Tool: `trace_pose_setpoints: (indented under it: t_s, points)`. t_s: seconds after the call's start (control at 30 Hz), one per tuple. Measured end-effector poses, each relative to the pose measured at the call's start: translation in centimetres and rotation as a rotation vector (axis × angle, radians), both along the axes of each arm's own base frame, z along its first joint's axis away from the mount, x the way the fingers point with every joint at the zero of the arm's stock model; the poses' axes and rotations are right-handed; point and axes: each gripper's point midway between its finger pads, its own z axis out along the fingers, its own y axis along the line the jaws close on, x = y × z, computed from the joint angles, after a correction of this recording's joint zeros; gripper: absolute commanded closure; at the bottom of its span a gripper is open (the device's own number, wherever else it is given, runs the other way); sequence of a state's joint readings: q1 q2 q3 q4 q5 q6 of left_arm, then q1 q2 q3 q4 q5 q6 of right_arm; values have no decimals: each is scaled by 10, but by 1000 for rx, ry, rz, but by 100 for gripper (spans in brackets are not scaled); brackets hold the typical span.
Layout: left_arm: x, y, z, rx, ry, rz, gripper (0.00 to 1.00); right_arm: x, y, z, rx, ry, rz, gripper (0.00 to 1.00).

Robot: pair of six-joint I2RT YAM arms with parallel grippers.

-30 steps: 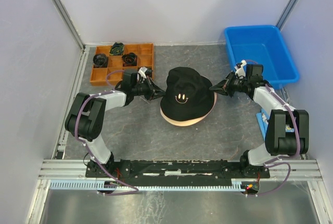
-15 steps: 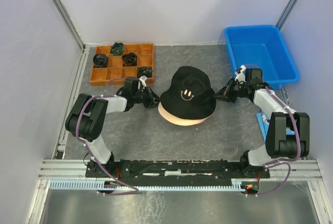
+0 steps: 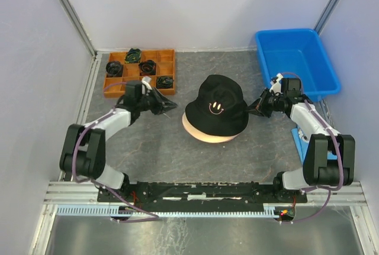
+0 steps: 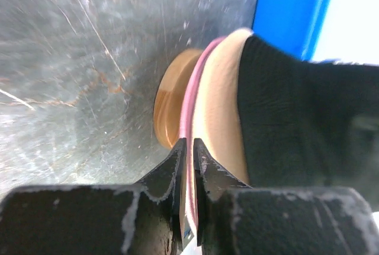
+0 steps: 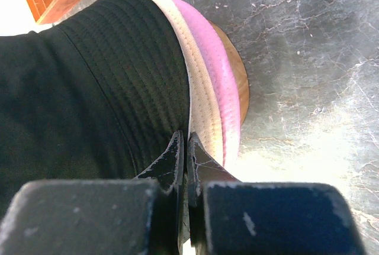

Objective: Stack the hats

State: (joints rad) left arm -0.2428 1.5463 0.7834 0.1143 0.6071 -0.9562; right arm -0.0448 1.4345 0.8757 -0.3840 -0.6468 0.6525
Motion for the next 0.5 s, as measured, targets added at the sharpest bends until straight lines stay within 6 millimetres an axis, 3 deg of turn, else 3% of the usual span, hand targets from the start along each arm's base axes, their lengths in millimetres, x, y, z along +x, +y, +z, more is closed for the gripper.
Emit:
trace_pose_setpoints:
  t_s: [0.1, 0.2, 0.3, 0.37, 0.5]
  points:
    - [13, 29, 27, -3, -66, 91, 85, 2, -1, 8, -4, -26, -4, 100]
    - [18, 42, 49, -23, -116, 144, 75, 6, -2, 17, -6, -53, -6, 100]
    - [9, 34, 60, -72, -123, 142, 59, 8, -2, 21, -7, -65, -7, 100]
    - [-2, 27, 61, -105, -103, 135, 44, 7, -2, 22, -6, -65, -7, 100]
    - [-34, 7, 59, -168, -54, 105, 39, 7, -2, 22, -5, -64, -8, 100]
